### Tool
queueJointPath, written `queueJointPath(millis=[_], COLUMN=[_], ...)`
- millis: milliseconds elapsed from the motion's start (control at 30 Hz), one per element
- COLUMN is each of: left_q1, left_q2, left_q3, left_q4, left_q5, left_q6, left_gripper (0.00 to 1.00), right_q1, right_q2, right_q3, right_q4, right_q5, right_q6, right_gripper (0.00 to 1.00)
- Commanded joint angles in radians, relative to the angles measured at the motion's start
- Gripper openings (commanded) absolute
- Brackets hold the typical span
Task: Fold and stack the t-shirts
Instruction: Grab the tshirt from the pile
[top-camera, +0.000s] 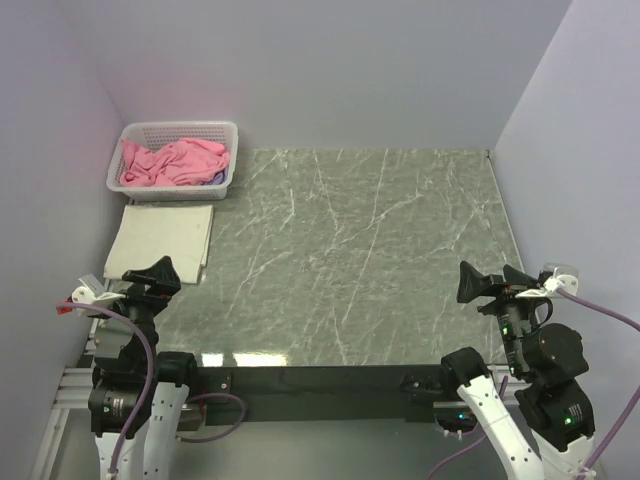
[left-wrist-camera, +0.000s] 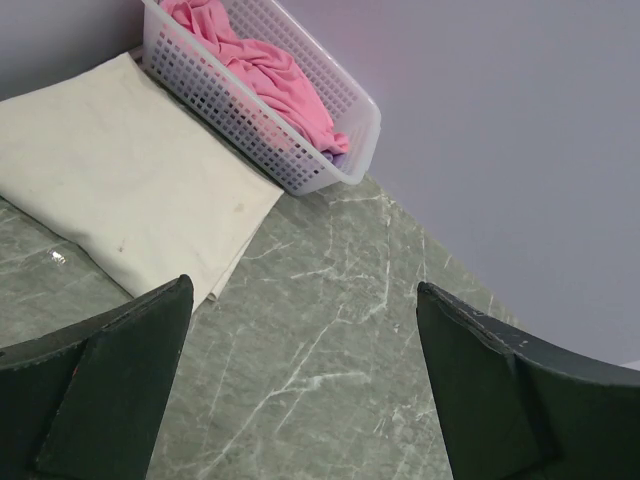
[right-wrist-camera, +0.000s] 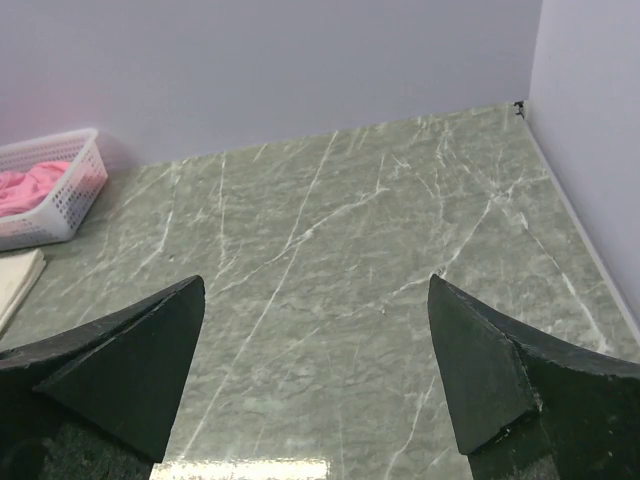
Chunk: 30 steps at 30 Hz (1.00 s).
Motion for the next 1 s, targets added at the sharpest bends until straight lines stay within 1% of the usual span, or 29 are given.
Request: queueJointPath(millis=[0,267,433,533,567,633,667,733,767,833,867,900,933,967], left_q1=[0.006,0.006,0.006,0.006,0.006,0.006,0.006,0.006,0.006,0.006,0.006,0.006,0.008,0.009], left_q2=[-0.149,-0.126,-0.025,0.095,0.171,0.260,0.361,0.469,0.580,0.697,0.812,0.871,0.926,1.033], left_q3=[-0.003,-0.002,0.004,0.012,0.015,0.020,0.029,0.067,0.084,0.162,0.194,0.264,0.301,0.338], left_q4=[0.036,0.034,0.083,0.146,0.166,0.253,0.282,0.347,0.367,0.403,0.410,0.413,0.413,0.417], left_q5=[-0.001,-0.007,0.030,0.057,0.074,0.097,0.109,0.106,0.093,0.070,0.054,0.021,0.004,-0.005], left_q6=[0.009,0.004,0.013,-0.007,-0.027,-0.034,-0.042,-0.051,-0.050,-0.042,-0.027,-0.021,-0.013,0.013], left_gripper=[0.99,0.99,0.99,0.99,0.99,0.99,1.00,1.00,1.00,0.99,0.99,0.99,0.99,0.98], right_q1=[0.001,0.001,0.001,0.001,-0.001,0.001,-0.001,0.001,0.001,0.001,0.001,0.001,0.001,0.001], right_q2=[-0.004,-0.012,0.035,0.072,0.080,0.097,0.102,0.126,0.135,0.170,0.181,0.194,0.213,0.223], right_q3=[0.033,-0.001,0.002,0.022,0.024,0.021,0.006,-0.011,-0.025,-0.033,-0.041,-0.044,-0.047,-0.053], right_q4=[0.011,0.020,0.037,0.035,0.041,0.046,0.055,0.064,0.075,0.078,0.083,0.086,0.089,0.092], right_q5=[0.014,-0.022,-0.070,-0.125,-0.139,-0.208,-0.234,-0.307,-0.326,-0.379,-0.392,-0.410,-0.442,-0.458], right_q6=[0.001,0.059,0.093,0.122,0.145,0.168,0.189,0.214,0.234,0.252,0.272,0.275,0.277,0.275], right_gripper=[0.98,0.98,0.98,0.98,0.98,0.98,0.98,0.98,0.98,0.98,0.98,0.98,0.98,0.98])
